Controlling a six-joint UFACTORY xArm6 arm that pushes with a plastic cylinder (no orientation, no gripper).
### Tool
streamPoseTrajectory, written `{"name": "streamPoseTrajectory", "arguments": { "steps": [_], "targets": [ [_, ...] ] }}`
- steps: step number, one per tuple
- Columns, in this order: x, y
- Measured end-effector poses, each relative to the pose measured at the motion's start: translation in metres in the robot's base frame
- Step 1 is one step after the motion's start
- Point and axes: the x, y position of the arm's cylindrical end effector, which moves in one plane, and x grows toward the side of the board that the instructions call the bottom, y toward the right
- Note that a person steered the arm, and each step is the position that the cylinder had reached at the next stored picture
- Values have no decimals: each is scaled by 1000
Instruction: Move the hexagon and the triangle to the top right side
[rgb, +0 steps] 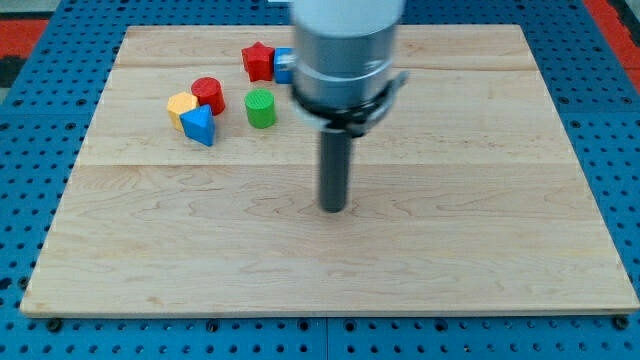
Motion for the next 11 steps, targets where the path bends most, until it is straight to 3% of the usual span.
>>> {"name": "streamPoseTrajectory", "arguments": {
  "steps": [1, 4, 6, 9, 11],
  "targets": [
    [-12, -86],
    [-92, -193],
    [-121, -138],
    [-147, -118],
    [-141, -74]
  ]
}}
